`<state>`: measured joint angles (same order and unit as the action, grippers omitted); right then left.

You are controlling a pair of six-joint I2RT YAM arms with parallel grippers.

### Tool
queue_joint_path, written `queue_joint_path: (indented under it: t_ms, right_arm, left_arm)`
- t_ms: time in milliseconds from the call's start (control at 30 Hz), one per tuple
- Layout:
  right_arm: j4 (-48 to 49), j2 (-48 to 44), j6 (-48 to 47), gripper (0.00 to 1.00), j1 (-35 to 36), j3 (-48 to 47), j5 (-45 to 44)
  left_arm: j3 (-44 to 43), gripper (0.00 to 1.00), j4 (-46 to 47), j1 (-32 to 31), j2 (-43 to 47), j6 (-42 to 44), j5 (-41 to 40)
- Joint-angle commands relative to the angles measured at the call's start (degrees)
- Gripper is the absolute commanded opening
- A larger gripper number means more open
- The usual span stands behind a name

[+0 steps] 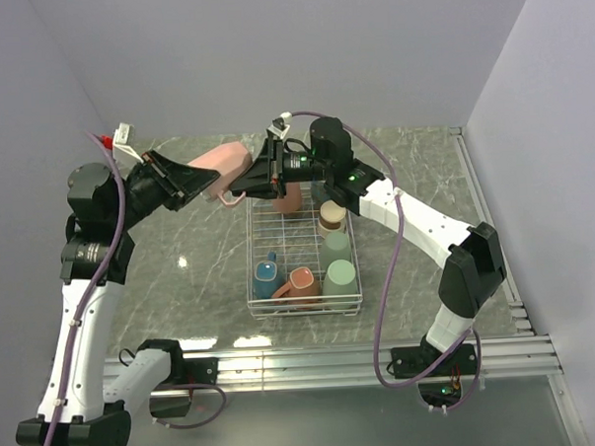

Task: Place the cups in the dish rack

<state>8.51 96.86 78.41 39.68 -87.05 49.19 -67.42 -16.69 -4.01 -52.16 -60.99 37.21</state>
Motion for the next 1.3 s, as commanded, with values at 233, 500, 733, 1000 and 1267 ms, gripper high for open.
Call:
queue_joint_path:
  t_ms: [233,500,733,1000,1267]
  right_arm:
    - [0.5,-5.9,-6.7,0.00,-5.0,-0.2,-1.6]
    - [-5.2,-6.8,-11.4,0.00,-8.9,-1.0,-2.1]
    - [-35.8,-8.5,-41.6,0.00,-8.2,-9.0,-18.6]
    - [-43.2,-15.6,-55.6,0.00,-0.1,3.4,-40.6]
    - [-36.1,-13.7,-60.0,0.00,4.7,13.4,-54.5]
  left_arm:
    - [-6.4,0.26,-16.8,-0.2,-1.3,14.1,-2.0]
    - [-7.9,0.43,-22.5,-0.2,-2.8,18.1,-4.9]
    - [-9.5,0.51,-26.7,-0.2,-3.8,20.6,-10.7]
    - [-10.2,0.50,-28.5,-0.2,-4.8,21.9,-14.5]
    - [-8.3,0.49,-29.5,-0.2,-3.3,21.0,-16.4]
